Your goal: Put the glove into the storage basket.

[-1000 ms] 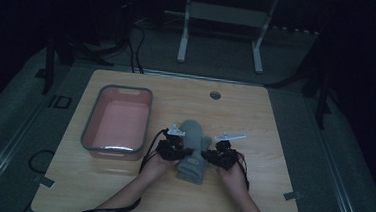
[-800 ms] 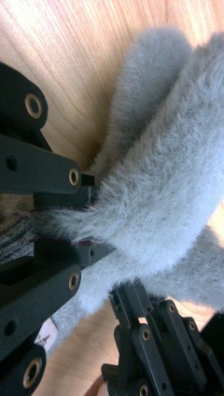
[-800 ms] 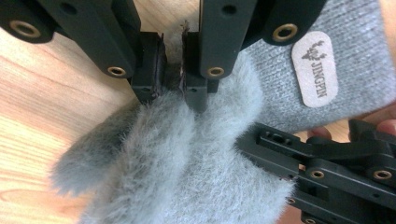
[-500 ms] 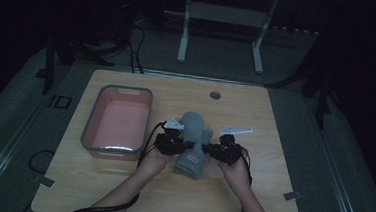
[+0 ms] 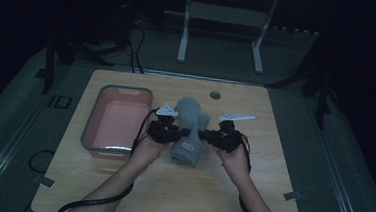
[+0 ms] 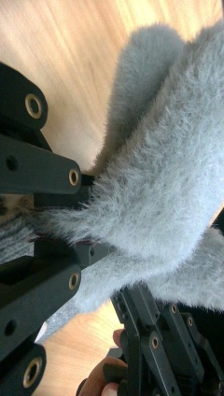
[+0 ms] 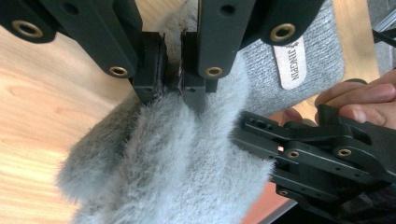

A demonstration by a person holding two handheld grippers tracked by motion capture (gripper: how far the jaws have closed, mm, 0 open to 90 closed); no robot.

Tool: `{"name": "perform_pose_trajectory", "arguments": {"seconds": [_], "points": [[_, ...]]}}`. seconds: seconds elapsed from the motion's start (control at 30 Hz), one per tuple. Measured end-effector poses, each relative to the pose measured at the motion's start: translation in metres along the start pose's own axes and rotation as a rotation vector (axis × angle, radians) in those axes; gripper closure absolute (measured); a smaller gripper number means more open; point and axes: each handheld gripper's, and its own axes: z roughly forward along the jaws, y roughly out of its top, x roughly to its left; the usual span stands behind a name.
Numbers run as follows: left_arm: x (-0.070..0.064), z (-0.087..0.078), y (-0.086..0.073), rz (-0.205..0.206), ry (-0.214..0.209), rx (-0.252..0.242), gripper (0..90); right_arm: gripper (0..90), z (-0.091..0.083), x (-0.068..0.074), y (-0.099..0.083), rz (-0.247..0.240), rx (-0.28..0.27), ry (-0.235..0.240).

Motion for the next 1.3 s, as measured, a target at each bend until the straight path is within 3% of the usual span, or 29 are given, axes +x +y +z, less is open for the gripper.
{"name": "perform_pose_trajectory", "arguments": {"seconds": [0.33,0.37,0.47,0.5,0.7,1.03,1.07,1.3], "points": [[0.013,-0.04,0.02,0.003,0.038,-0.036,80.7,82.7,0.007,0.017,0.037,-0.041,-0.02,0.045],[0.017,-0.051,0.024,-0.001,0.049,-0.046,80.7,82.7,0.011,0.023,0.048,-0.057,-0.028,0.057],[0.021,-0.063,0.028,0.004,0.066,-0.053,80.7,82.7,0.015,0.029,0.057,-0.064,-0.036,0.07],[0.027,-0.074,0.031,0.005,0.079,-0.058,80.7,82.7,0.017,0.032,0.062,-0.07,-0.039,0.078],[0.045,-0.108,0.036,0.003,0.121,-0.058,80.6,82.7,0.042,0.058,0.093,-0.104,-0.05,0.114],[0.074,-0.155,0.025,-0.027,0.211,-0.066,80.6,82.6,0.085,0.089,0.12,-0.114,-0.043,0.172],[0.082,-0.161,0.019,-0.039,0.225,-0.057,80.6,82.6,0.1,0.097,0.124,-0.116,-0.03,0.18],[0.111,-0.158,-0.007,-0.099,0.24,-0.019,80.6,82.7,0.14,0.103,0.118,-0.109,0.024,0.171]]}}
